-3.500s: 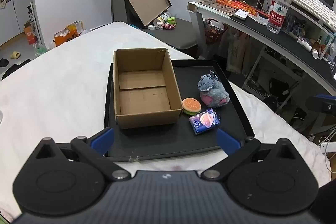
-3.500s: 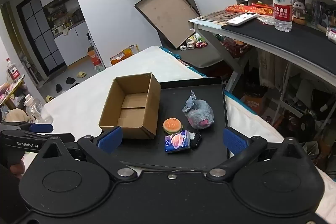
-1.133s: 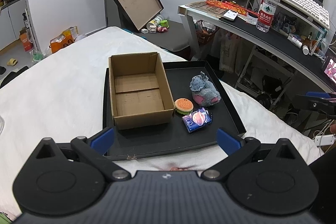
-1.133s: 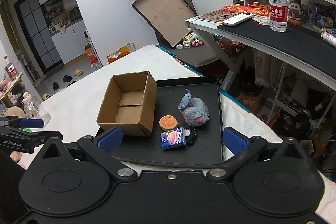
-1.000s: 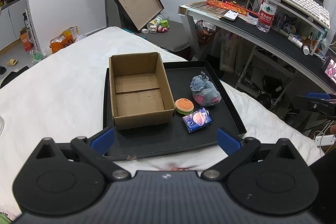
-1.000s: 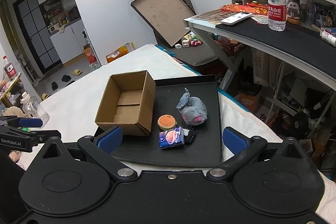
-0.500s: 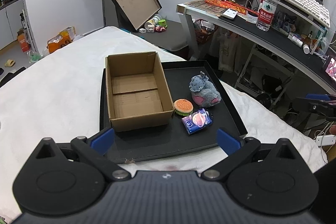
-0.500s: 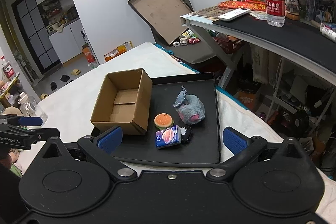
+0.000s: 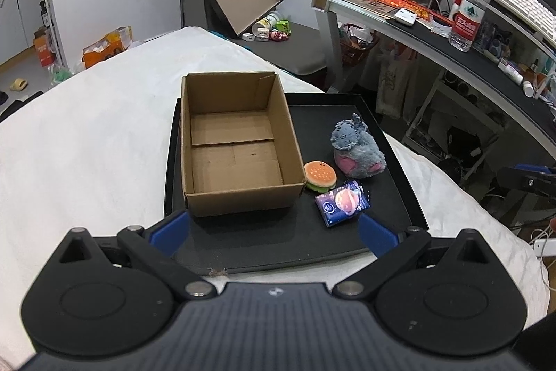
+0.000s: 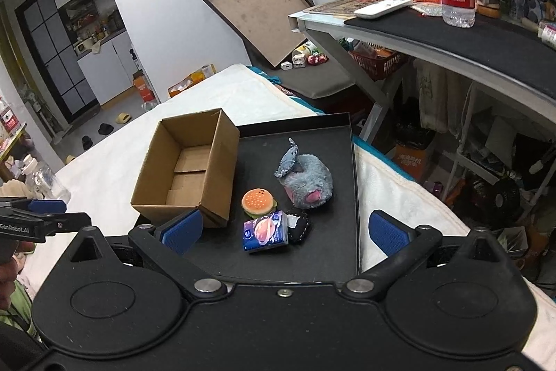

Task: Organize soft objects
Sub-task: 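Grasp the box wall with the left tool while the right tool grasps the denim bunny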

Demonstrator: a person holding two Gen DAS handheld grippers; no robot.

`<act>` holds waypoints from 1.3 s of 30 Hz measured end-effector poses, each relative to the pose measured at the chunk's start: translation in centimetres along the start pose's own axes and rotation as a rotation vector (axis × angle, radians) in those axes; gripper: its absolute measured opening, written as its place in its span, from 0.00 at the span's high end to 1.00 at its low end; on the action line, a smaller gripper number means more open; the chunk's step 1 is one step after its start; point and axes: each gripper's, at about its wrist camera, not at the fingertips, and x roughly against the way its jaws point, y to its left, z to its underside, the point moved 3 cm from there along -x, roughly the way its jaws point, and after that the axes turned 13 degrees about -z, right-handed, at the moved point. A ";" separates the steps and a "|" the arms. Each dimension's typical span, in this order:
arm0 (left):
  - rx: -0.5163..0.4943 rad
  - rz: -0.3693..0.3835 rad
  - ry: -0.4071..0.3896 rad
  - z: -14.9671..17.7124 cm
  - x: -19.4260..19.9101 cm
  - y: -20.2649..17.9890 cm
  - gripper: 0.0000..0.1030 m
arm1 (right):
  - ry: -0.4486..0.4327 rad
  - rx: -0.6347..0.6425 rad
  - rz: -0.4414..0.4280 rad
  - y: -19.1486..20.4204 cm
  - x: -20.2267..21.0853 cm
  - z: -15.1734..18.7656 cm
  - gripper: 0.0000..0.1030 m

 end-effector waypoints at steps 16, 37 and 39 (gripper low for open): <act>0.032 -0.019 0.025 -1.3 -5.4 0.5 0.01 | 0.021 -0.011 0.020 -4.3 -4.7 -2.3 0.08; 0.060 -0.062 0.062 -3.0 -12.0 3.2 0.06 | 0.112 0.089 0.023 -3.4 -11.8 -7.0 0.12; 0.065 -0.065 0.061 -3.2 -12.5 3.6 0.08 | 0.130 0.102 0.025 -3.2 -12.8 -7.4 0.13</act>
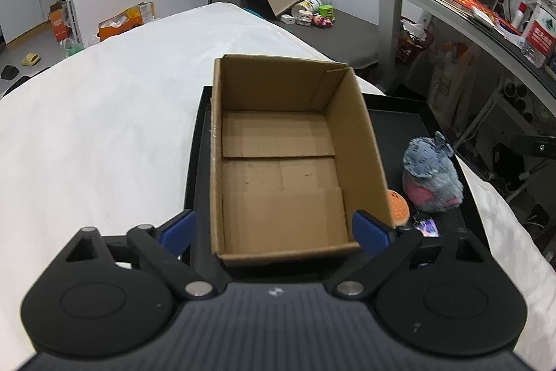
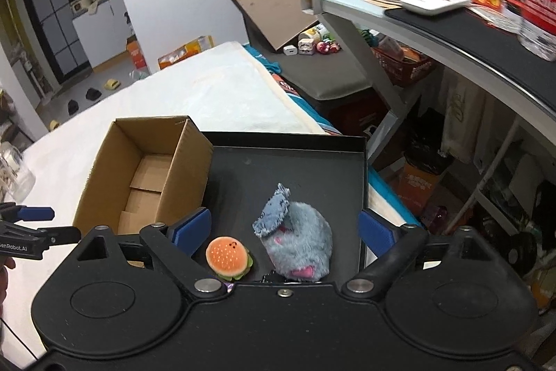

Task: Organize soft objects
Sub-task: 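Grasp the box wall with the left tool while the right tool grasps the denim bunny, then carry the denim bunny into the box with the right tool while the left tool holds the box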

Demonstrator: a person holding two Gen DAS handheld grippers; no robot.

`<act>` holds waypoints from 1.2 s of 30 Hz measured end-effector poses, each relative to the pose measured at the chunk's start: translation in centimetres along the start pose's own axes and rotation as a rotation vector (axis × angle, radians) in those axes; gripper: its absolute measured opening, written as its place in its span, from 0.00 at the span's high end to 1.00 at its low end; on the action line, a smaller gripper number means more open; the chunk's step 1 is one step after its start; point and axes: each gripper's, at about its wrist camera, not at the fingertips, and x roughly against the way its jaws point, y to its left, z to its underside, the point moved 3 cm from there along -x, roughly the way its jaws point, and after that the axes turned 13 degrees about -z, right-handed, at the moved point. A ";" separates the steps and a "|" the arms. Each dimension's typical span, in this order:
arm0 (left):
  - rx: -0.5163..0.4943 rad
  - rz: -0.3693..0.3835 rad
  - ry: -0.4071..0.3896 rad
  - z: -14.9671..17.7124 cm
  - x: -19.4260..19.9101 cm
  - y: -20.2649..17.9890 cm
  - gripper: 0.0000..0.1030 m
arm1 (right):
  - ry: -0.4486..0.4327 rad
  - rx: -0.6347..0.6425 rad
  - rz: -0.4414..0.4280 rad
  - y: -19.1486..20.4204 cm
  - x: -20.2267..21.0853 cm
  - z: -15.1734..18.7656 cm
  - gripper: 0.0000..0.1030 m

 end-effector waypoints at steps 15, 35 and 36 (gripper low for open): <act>0.016 -0.008 0.077 -0.7 -6.4 2.2 0.28 | 0.057 -0.007 -0.015 -0.4 -6.7 -0.4 0.26; 0.176 -0.005 0.171 -0.2 -7.3 5.5 0.83 | 0.074 -0.034 0.021 -1.1 -9.1 0.1 0.97; 0.182 -0.006 0.172 -0.1 -7.1 5.6 0.83 | 0.068 -0.029 0.018 -0.8 -8.9 -0.1 0.97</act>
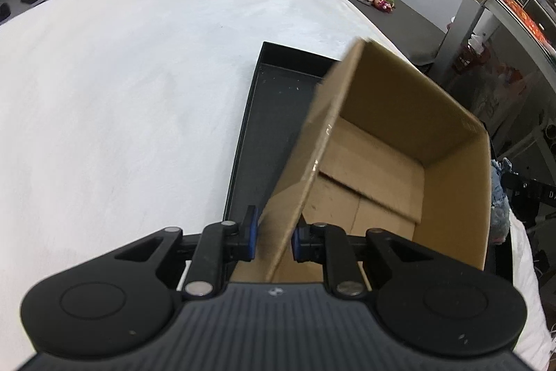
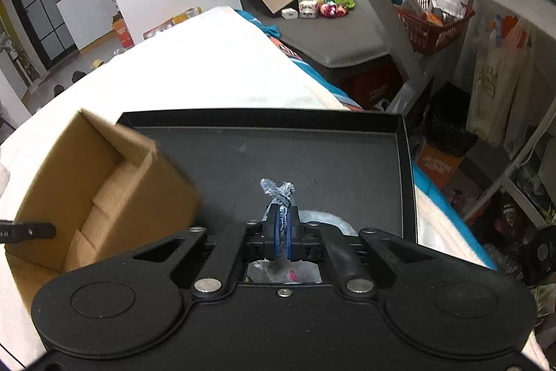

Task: Organize soft objects
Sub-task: 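Carry the denim bunny into the box with the right tool while the left tool holds the box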

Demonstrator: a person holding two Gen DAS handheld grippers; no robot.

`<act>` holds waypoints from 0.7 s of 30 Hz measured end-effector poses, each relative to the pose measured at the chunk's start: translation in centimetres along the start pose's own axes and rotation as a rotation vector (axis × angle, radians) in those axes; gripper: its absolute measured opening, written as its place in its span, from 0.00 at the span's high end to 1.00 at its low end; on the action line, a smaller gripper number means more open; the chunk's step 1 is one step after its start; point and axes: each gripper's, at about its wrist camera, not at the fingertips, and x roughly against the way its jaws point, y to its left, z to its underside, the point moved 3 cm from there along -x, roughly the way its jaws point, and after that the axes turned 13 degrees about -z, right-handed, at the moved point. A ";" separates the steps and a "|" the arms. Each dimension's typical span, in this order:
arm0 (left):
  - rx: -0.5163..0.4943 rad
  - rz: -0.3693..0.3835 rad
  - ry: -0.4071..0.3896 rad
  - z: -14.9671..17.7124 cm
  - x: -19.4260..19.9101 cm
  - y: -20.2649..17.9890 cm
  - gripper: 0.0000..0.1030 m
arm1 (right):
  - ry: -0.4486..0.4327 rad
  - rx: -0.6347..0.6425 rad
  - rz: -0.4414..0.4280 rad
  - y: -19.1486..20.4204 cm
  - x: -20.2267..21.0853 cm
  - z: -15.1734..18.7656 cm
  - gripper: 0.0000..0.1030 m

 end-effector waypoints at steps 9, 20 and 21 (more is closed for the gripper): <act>0.058 -0.045 0.033 1.7 1.1 1.1 0.82 | -0.058 0.045 -0.043 2.5 1.6 -1.3 0.97; 0.010 -0.014 0.082 3.5 1.7 0.6 0.82 | -0.094 0.103 -0.134 5.9 2.9 -2.4 0.97; 0.009 -0.013 0.089 3.7 1.7 0.6 0.82 | -0.096 0.110 -0.145 6.3 3.0 -2.5 0.97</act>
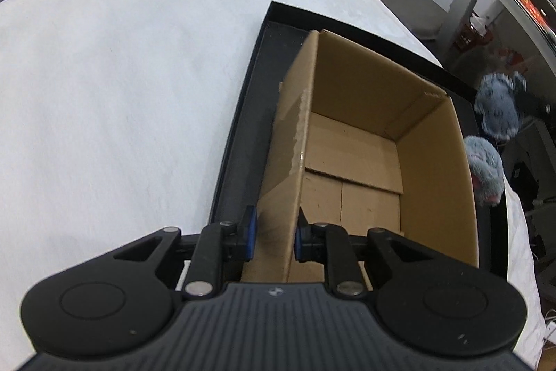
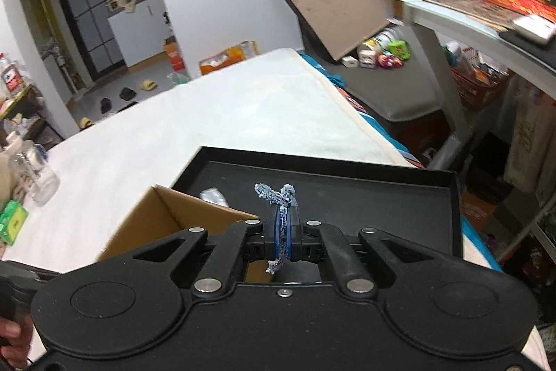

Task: Organize soft objects
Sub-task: 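Carry the denim bunny into the box with the right tool while the left tool holds the box, then move the right tool to the grey plush mouse and grasp it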

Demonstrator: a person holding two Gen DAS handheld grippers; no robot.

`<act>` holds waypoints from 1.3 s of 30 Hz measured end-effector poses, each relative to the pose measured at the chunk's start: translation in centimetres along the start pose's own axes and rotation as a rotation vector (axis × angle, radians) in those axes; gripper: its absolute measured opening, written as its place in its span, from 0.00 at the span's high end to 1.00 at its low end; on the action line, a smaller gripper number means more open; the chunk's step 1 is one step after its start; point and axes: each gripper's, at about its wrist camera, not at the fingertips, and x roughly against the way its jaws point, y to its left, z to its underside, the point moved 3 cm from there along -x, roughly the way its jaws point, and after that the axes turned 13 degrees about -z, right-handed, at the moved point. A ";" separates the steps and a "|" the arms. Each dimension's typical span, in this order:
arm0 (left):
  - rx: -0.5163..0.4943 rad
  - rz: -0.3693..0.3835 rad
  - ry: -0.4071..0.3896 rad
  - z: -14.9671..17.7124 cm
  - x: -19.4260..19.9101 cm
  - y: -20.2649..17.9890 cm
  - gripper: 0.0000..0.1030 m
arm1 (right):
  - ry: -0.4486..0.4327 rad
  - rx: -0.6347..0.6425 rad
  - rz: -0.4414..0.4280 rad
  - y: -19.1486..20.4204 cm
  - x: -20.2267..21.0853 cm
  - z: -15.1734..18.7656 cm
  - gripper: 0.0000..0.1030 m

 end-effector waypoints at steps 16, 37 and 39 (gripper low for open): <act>-0.020 0.024 -0.003 0.0 0.4 0.1 0.81 | 0.047 0.073 -0.167 5.4 -2.6 -1.0 0.97; 0.023 0.016 -0.043 -2.6 0.5 1.5 0.83 | 0.133 0.078 -0.254 8.4 -5.7 -0.2 0.52; 0.037 0.022 -0.053 -2.8 0.9 1.6 0.83 | 0.124 0.074 -0.234 7.9 -5.5 -0.2 0.53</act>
